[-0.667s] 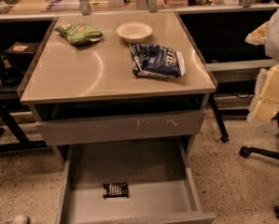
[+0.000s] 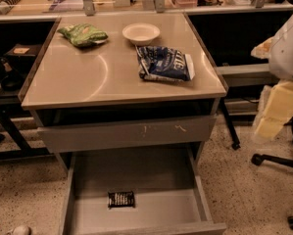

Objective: Pick rxbar chocolate from middle drawer and place on counter

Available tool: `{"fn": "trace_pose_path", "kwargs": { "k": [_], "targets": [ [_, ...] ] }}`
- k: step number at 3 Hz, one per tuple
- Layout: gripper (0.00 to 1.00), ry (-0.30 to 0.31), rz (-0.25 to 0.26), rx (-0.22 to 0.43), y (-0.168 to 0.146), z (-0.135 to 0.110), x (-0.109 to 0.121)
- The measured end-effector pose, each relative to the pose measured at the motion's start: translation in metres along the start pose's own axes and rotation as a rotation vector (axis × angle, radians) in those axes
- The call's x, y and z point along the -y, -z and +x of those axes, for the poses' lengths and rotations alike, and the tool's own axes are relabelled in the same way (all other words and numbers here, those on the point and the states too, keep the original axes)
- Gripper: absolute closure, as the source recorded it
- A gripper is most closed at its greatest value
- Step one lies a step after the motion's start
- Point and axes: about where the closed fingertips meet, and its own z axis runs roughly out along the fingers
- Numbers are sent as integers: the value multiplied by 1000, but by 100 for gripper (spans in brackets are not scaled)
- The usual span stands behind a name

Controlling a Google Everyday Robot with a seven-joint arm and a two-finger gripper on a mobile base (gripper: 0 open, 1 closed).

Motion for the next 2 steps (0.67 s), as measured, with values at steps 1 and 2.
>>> {"fn": "trace_pose_path", "kwargs": {
  "k": [1,2],
  "targets": [
    [0,8,-37,52,-50,-11,-22],
    [0,10,-78,106,-100,-25,-37]
  ]
}}
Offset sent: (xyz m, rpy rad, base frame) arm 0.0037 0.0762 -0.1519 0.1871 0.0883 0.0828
